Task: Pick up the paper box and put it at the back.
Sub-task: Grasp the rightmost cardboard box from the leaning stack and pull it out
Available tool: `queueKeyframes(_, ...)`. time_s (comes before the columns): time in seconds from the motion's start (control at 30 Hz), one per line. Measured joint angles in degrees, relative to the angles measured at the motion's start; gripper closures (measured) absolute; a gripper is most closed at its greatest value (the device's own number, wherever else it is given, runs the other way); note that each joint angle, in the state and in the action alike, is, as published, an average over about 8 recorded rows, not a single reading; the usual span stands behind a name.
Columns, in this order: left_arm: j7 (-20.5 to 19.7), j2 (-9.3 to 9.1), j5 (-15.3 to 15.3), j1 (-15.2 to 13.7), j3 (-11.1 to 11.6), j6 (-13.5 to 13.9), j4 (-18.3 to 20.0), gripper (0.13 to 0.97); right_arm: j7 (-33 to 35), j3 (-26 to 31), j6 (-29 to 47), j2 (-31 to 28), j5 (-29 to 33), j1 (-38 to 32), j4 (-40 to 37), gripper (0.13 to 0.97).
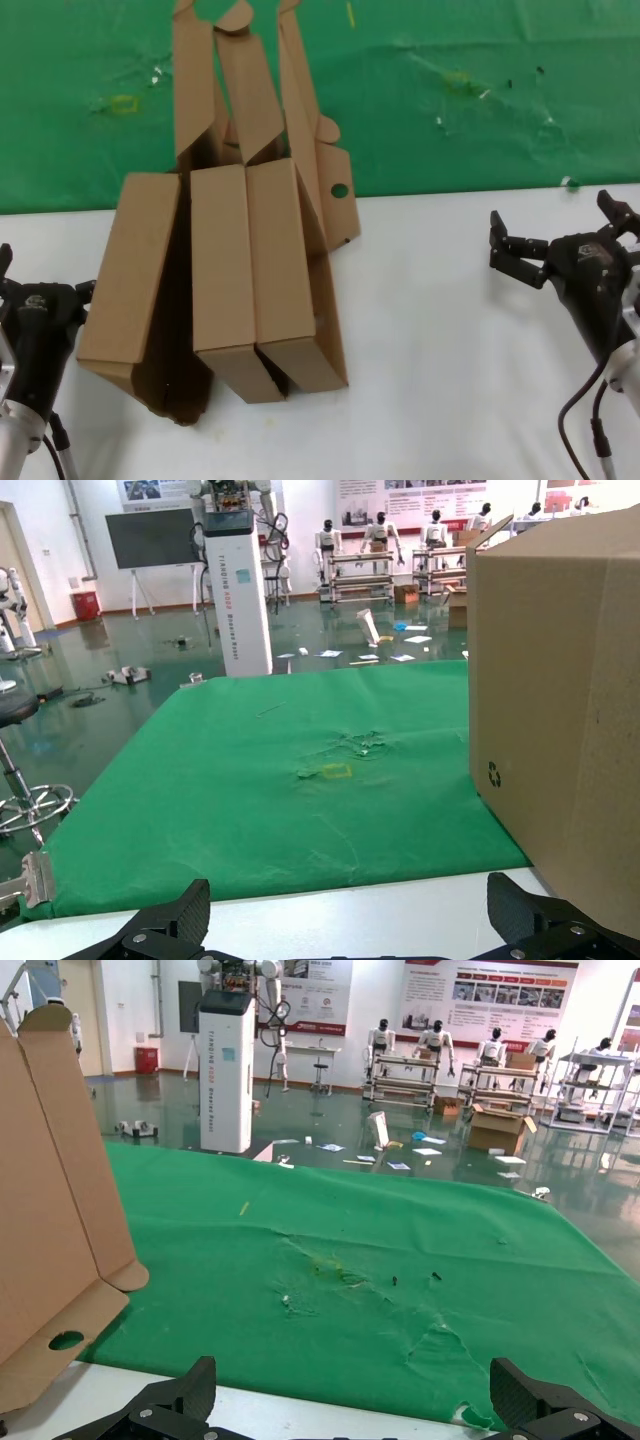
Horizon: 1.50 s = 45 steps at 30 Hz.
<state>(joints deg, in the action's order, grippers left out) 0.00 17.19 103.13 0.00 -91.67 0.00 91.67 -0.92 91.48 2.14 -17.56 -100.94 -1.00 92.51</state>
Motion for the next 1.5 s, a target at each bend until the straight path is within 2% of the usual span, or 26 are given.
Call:
queueKeyframes(1.2,0.23,-0.21,-0.23,-0.27,0.04,-0.57,-0.44,0.132,0.0,0.0,0.0,0.0,0.0,0.0,0.0,0.129)
queueKeyframes(1.33,0.61,-0.72,-0.74,-0.22,0.76,-1.11,-0.42,0.132,0.0,0.0,0.0,0.0,0.0,0.0,0.0,0.129)
queueKeyframes(1.5,0.45,-1.4,-0.99,-0.22,3.03,-2.29,-0.64,0.132,0.0,0.0,0.0,0.0,0.0,0.0,0.0,0.129)
